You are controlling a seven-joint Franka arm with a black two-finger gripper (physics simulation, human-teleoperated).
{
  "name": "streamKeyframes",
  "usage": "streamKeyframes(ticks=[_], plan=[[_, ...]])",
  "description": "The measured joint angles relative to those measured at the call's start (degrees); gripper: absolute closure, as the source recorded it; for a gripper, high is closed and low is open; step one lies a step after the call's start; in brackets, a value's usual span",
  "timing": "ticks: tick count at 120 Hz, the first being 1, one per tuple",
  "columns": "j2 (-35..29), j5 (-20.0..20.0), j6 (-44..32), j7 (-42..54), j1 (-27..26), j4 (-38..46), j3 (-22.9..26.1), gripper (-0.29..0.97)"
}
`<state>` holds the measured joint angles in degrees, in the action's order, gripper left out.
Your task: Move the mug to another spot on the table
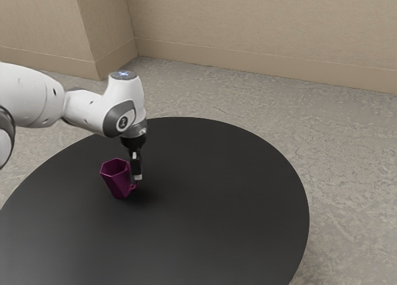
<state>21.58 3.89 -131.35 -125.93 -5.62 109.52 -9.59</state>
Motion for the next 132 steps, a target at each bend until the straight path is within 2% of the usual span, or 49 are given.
streamKeyframes(ticks=[34, 90, 102, 132], plan=[[1.9, 2.0, 0.0, -1.3, 0.0, -0.3, 0.0, 0.02], [2.6, 2.3, -0.3, -2.6, 0.0, 0.3, 0.0, 0.03], [2.6, 2.4, -0.1, -2.7, -0.1, 0.3, 0.0, 0.12], [2.8, 2.8, 1.0, -1.8, -0.5, 0.2, 0.0, 0.46]])
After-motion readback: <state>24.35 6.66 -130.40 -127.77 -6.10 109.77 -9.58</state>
